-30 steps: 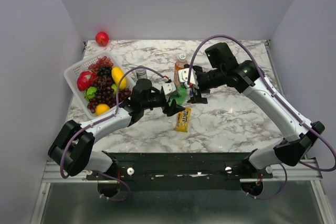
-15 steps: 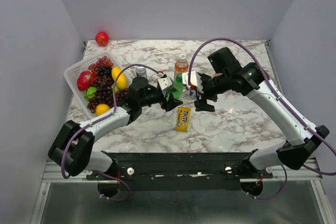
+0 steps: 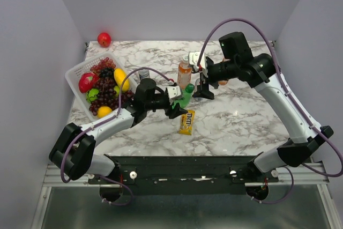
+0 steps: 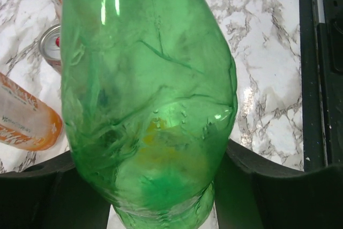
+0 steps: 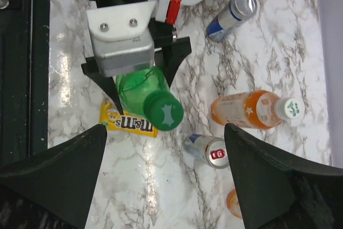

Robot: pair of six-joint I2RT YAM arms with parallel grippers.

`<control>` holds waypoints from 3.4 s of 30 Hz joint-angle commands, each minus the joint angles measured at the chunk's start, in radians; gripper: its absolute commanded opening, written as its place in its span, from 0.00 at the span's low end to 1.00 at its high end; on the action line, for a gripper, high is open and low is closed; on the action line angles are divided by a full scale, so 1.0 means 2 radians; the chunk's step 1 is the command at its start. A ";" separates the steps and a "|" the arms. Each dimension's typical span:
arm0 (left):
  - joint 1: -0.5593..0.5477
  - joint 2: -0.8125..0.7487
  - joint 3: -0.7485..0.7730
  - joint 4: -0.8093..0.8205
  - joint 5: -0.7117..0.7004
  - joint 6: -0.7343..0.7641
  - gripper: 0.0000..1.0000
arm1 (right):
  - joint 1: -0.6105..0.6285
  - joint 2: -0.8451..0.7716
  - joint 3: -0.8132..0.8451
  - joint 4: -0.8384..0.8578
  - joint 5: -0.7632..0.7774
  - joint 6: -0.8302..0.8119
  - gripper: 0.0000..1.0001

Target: Screw on the bottle caps

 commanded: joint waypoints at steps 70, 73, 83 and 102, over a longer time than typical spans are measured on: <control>0.011 -0.002 0.044 -0.003 -0.013 -0.089 0.00 | 0.006 -0.011 -0.061 -0.044 -0.048 -0.078 0.96; 0.017 -0.001 0.042 0.008 -0.024 -0.098 0.00 | 0.006 -0.022 -0.077 -0.041 -0.038 -0.066 0.96; 0.025 0.004 0.038 0.016 -0.037 -0.104 0.00 | 0.006 -0.048 -0.092 -0.065 -0.031 -0.037 0.95; -0.005 -0.012 0.047 -0.083 0.015 0.012 0.00 | 0.015 0.018 -0.007 0.000 -0.094 -0.041 0.95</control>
